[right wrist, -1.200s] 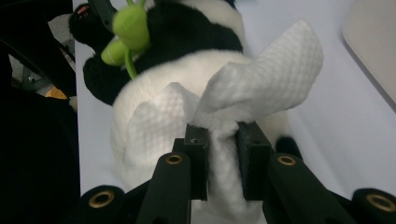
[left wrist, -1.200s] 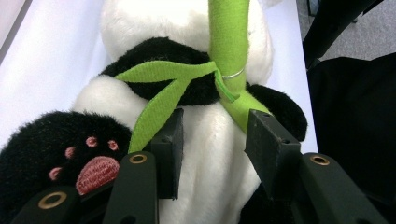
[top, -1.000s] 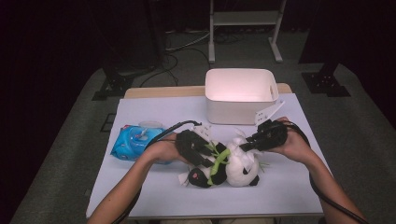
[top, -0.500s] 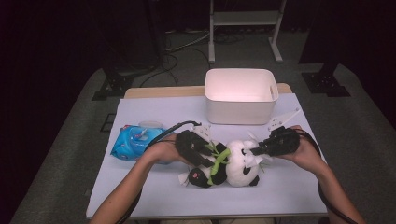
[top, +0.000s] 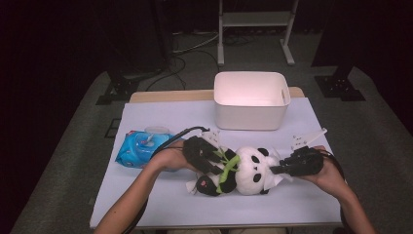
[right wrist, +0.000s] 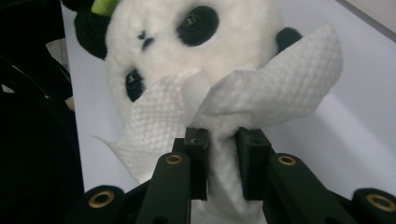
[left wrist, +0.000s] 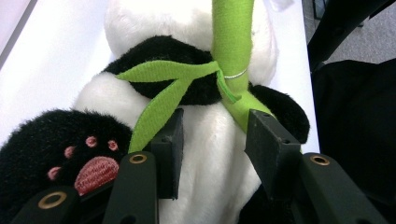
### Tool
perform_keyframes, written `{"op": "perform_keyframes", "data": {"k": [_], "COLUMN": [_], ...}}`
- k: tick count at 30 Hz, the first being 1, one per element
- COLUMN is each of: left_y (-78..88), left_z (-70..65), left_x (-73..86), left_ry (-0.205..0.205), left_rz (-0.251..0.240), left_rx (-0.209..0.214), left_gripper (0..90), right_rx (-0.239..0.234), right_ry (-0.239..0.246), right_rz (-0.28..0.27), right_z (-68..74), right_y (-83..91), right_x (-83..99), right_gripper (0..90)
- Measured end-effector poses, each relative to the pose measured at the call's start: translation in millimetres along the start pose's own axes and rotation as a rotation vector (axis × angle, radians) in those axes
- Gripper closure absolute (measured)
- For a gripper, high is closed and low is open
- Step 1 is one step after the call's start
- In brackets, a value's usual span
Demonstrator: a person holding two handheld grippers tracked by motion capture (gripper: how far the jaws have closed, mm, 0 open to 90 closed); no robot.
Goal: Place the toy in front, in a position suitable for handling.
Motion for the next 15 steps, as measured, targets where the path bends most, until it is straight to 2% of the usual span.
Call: {"op": "perform_keyframes", "data": {"k": [5, 8, 11, 15], "left_y": [-0.5, -0.6, -1.0, -0.6], "left_z": [0.7, 2.0, 3.1, 4.1], "left_x": [-0.6, -0.6, -1.0, -1.8], "left_ry": [0.001, -0.001, 0.007, 0.008], "left_rz": [0.002, 0.005, -0.003, -0.005], "left_rx": [-0.002, -0.005, -0.01, -0.022], "left_gripper": [56.7, 56.4, 56.3, 55.7], "right_rx": [-0.009, -0.008, -0.013, -0.048], "right_ry": [0.036, 0.076, 0.094, 0.12], "right_rz": [0.009, 0.028, 0.024, 0.003], "right_z": [11.4, 19.8, 24.2, 35.1], "right_y": [0.7, -3.6, -5.3, -7.4], "right_x": [-4.6, -12.9, -18.3, -30.2], "right_gripper": [76.2, 76.1, 76.2, 76.2]}}
Point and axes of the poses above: each handheld gripper's, and its own axes: y roughly backward along the jaws, x roughly out of its underside, z roughly to its left, the point moved 9 cm from there along -y, roughly forward along the jaws, and after that the axes turned 4 degrees about -z, right-handed, at the moved point
